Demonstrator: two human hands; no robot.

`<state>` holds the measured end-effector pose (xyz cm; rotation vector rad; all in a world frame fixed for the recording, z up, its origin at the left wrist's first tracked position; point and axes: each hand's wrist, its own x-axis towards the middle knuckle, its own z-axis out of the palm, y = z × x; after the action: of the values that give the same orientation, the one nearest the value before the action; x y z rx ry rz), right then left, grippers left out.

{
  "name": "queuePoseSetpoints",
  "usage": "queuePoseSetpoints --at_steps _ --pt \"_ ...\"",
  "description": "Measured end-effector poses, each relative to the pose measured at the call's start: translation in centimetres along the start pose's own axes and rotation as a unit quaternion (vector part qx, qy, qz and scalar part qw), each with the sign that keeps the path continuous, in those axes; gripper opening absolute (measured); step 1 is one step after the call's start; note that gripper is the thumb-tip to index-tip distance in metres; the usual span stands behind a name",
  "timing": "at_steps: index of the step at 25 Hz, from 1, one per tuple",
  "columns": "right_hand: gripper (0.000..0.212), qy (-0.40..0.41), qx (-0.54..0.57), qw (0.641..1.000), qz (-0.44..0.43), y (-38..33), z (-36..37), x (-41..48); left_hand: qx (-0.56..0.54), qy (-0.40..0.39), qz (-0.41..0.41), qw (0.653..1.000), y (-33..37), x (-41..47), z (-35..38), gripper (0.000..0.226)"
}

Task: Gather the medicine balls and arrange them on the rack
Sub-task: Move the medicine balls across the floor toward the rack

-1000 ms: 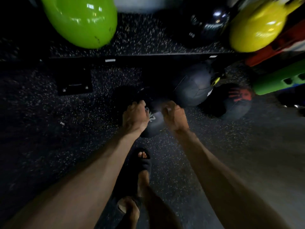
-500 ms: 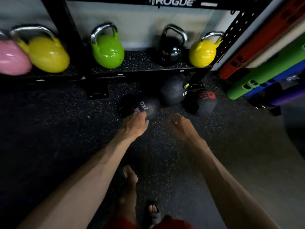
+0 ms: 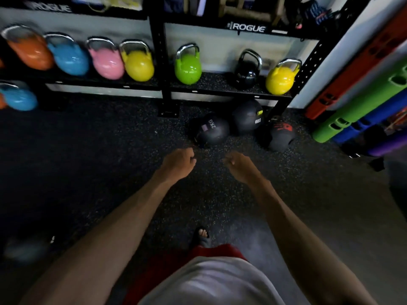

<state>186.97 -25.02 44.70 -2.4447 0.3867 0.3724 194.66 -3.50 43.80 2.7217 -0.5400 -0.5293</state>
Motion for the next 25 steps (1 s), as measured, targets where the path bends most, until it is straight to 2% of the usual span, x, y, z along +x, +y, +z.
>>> queuePoseSetpoints --at_steps 3,8,14,19,25 --pt "0.032 -0.001 -0.007 1.0 -0.019 -1.6 2.5 -5.8 0.022 -0.016 -0.013 1.0 -0.7 -6.9 1.3 0.033" --pt "0.032 0.01 -0.051 0.999 0.004 -3.3 6.6 -17.0 0.009 -0.02 -0.019 1.0 -1.1 -18.8 3.9 0.03" --pt "0.03 0.017 -0.049 0.998 0.018 -1.7 11.1 -31.0 -0.011 -0.044 -0.009 0.999 -0.3 -33.1 8.6 0.026" --pt "0.027 0.007 -0.053 0.998 -0.017 -0.5 15.0 -41.1 -0.018 -0.015 -0.017 1.0 -0.3 -44.2 11.3 0.03" --pt "0.027 -0.033 -0.049 0.996 -0.062 0.9 20.0 -53.6 -0.032 0.019 -0.068 0.997 -1.2 -59.3 15.4 0.027"
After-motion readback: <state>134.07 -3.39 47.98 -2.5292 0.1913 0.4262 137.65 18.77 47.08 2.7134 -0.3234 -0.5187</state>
